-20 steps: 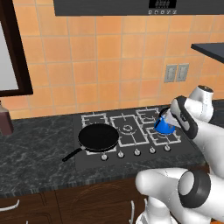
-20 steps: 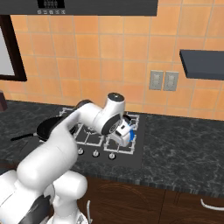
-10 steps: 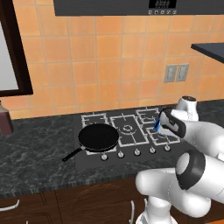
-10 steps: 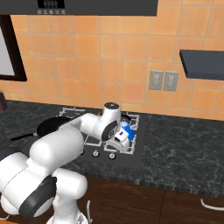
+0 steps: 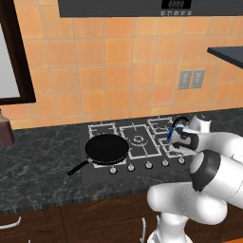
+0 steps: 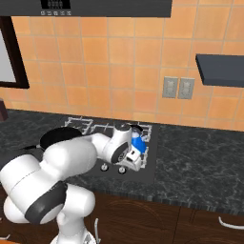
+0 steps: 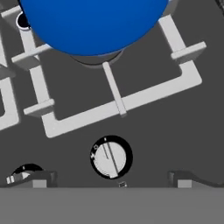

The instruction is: Pick the kettle from the counter and place it on a stove burner. Then turn the burner on.

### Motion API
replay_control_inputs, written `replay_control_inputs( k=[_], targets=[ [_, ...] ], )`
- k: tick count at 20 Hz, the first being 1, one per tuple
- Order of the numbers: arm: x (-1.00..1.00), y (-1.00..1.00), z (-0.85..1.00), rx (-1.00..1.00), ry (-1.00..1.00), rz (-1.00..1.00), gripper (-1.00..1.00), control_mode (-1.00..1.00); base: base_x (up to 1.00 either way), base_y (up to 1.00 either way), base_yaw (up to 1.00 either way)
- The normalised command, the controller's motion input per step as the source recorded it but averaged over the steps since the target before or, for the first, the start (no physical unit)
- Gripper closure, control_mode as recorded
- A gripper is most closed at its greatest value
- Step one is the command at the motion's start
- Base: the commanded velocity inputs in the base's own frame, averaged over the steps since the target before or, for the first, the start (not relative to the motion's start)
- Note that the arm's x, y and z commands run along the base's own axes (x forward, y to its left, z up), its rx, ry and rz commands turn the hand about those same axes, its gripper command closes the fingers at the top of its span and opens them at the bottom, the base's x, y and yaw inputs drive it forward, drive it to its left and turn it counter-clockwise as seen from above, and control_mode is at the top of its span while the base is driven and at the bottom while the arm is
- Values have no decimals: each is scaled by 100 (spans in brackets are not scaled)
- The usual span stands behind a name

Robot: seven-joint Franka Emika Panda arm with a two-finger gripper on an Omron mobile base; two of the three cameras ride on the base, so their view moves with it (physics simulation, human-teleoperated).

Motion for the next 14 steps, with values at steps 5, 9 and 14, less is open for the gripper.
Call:
replay_control_inputs(
  k=[5,9,14],
  targets=[
    [22,1,-34,-4,0,3,-100,-100,0,0,0],
    [10,0,-8,0,0,4,-100,-100,0,0,0],
    [1,0,-21,0,0,5,-100,-100,0,0,0]
  ],
)
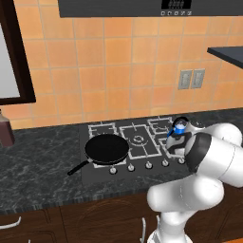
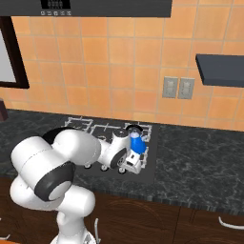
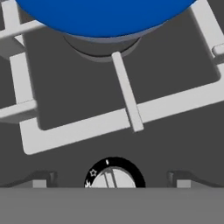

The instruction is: Pick the kettle from the counter and place it on a stove burner. Then turn the burner on.

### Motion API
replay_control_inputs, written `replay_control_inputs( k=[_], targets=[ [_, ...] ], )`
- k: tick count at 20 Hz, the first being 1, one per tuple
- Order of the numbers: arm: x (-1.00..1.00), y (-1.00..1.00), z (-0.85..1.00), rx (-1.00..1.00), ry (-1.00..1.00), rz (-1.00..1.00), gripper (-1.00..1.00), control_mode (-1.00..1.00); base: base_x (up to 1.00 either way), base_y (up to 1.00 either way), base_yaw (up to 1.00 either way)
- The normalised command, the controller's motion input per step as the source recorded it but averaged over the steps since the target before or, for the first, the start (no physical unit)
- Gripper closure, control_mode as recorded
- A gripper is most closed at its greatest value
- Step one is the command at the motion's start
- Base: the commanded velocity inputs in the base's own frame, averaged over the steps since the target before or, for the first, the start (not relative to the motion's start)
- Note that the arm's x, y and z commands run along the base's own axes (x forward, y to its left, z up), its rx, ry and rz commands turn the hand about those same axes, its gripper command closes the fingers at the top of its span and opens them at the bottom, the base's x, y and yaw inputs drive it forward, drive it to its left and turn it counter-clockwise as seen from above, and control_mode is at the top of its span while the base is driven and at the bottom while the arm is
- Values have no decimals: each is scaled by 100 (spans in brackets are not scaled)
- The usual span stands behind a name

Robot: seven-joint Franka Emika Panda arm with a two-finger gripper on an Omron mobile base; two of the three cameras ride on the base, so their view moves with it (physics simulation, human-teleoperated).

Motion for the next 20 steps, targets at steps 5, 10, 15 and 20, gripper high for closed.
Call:
replay_control_inputs(
  k=[5,10,15,20],
  targets=[
    [3,0,-10,0,0,2,100,-100,0,0,0],
    [0,0,0,0,-2,1,100,-100,0,0,0],
    [-1,5,0,-4,-3,20,100,-100,0,0,0],
    [-3,7,0,-12,-5,41,100,-100,0,0,0]
  ],
)
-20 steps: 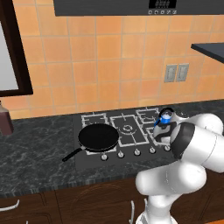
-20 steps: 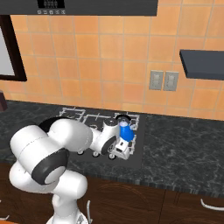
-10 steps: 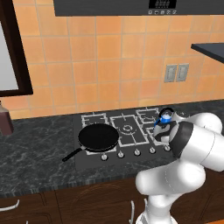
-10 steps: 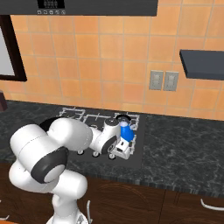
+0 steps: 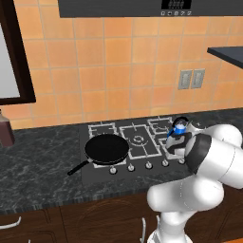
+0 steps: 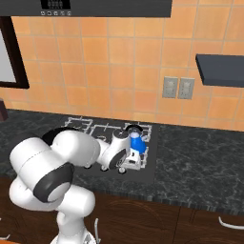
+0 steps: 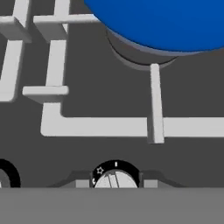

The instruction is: Pick the kettle from the counter and place it on a stove burner. Then turn the burner on.

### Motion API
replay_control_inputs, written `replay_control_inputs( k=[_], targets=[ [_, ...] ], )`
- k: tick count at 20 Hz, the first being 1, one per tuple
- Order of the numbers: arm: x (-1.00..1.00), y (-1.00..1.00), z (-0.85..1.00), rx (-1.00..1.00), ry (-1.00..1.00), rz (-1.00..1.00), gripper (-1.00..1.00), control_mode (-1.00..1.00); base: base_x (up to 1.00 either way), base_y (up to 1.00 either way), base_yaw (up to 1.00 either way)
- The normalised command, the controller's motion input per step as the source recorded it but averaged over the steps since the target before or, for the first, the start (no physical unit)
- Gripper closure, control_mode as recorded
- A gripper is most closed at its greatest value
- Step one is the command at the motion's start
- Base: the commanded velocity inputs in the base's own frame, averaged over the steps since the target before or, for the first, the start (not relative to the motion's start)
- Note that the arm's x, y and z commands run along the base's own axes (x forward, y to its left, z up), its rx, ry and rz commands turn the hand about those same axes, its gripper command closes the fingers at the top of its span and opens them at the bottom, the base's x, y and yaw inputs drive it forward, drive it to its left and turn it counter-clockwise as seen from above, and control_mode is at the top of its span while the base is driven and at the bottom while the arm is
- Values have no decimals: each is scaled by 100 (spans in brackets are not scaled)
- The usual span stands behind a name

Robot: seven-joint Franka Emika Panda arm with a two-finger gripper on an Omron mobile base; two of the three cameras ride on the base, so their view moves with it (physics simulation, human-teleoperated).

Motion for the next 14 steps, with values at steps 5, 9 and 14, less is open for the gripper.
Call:
replay_control_inputs(
  k=[5,9,14],
  targets=[
    [-4,2,0,-15,-9,45,100,-100,0,0,0],
    [-2,0,0,-17,-11,47,100,-100,0,0,0],
    [0,5,0,-20,-7,49,100,-100,0,0,0]
  ],
)
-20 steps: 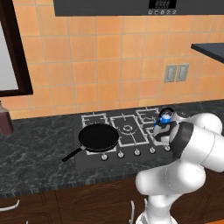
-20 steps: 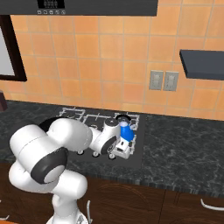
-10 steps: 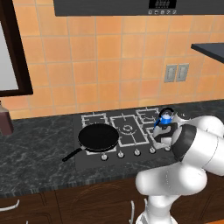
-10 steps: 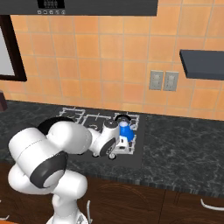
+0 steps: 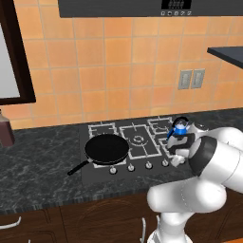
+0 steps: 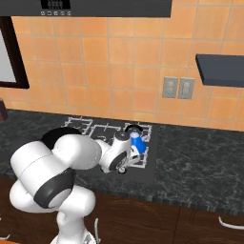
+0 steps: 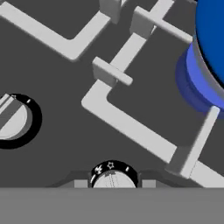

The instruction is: Pick the kettle from the counter and place it on a stove burner. Then turn the burner on.

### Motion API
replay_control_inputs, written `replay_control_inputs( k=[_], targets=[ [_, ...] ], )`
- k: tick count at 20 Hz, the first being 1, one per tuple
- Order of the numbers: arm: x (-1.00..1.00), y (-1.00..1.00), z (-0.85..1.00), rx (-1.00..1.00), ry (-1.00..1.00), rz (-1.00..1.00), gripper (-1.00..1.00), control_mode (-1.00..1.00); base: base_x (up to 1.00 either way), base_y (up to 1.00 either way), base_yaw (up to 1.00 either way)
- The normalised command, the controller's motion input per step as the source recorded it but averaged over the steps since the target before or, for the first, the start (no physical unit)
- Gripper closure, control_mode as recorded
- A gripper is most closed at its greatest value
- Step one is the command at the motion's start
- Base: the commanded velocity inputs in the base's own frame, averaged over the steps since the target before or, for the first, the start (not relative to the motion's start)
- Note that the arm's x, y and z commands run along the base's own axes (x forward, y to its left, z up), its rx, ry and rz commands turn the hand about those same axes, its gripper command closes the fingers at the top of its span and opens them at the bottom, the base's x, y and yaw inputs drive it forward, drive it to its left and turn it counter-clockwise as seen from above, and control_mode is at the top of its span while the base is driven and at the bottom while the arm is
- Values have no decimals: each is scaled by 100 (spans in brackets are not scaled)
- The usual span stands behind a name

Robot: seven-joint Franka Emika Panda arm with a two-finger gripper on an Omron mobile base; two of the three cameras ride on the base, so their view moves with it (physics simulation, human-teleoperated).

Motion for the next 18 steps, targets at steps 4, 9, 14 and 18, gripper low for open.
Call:
replay_control_inputs(
  k=[4,9,14,18],
  targets=[
    [0,14,0,-22,-5,49,100,-100,0,0,0],
    [-1,6,0,-21,-10,49,100,-100,0,0,0],
    [-8,0,0,-16,-16,46,100,-100,0,0,0],
    [-3,1,0,-12,-13,36,100,-100,0,0,0]
  ],
)
